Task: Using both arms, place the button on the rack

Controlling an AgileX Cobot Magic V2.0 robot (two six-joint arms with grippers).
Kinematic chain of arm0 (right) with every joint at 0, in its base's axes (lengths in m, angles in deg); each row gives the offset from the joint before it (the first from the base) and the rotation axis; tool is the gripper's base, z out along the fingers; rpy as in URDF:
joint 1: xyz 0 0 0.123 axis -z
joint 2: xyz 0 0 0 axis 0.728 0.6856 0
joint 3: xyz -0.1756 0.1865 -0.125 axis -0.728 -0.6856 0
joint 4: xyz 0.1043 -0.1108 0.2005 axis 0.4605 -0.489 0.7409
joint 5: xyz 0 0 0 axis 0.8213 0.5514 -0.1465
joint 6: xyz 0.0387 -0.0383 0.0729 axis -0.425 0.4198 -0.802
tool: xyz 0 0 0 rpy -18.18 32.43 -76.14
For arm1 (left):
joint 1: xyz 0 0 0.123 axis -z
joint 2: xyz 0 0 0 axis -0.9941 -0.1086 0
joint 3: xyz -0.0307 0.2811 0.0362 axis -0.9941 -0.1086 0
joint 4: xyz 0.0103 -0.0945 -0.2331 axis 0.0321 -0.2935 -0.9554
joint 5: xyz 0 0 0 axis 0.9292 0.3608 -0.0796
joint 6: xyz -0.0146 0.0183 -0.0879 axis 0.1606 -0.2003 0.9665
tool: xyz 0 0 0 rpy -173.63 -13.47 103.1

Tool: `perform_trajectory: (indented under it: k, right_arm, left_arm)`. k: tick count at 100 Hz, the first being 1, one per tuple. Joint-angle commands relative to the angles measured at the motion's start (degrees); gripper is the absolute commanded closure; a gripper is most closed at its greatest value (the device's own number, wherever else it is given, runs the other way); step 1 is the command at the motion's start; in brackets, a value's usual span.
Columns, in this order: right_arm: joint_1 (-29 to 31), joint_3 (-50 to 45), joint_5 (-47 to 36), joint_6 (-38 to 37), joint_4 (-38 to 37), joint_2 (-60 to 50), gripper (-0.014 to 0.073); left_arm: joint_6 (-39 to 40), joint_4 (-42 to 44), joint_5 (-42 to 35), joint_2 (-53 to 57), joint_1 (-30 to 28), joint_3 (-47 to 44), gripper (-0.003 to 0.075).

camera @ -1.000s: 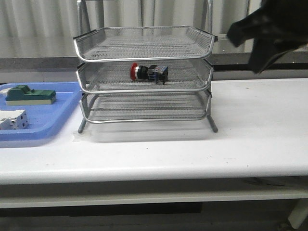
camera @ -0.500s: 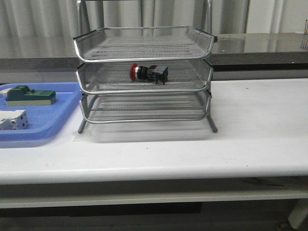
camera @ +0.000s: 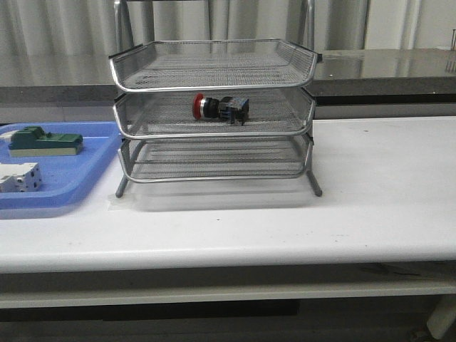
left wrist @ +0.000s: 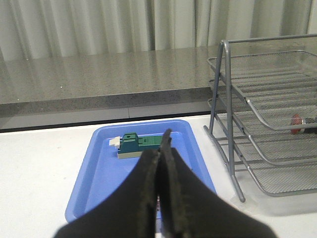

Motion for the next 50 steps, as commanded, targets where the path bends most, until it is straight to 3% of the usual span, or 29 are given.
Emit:
perform_trajectory:
  k: [1,28,50]
  right_arm:
    - [0.3,1.3,-3.5,0.1,-0.8,0.1,0.0659]
    - [0.3,1.3,-4.4,0.1,-2.3,0.1,0.0659]
    - [0.3,-3.4,-15.5,0.1,-3.5,-2.0,0.0659]
  left_arm:
    - [0.5,-0.7,-4.7,-0.5,-0.1,1.7,0.0741]
    - [0.5,-0.7,-4.7,-0.5,-0.1,1.7,0.0741]
    - [0.5,-0.7,-4.7,-0.5,-0.1,1.7,0.0741]
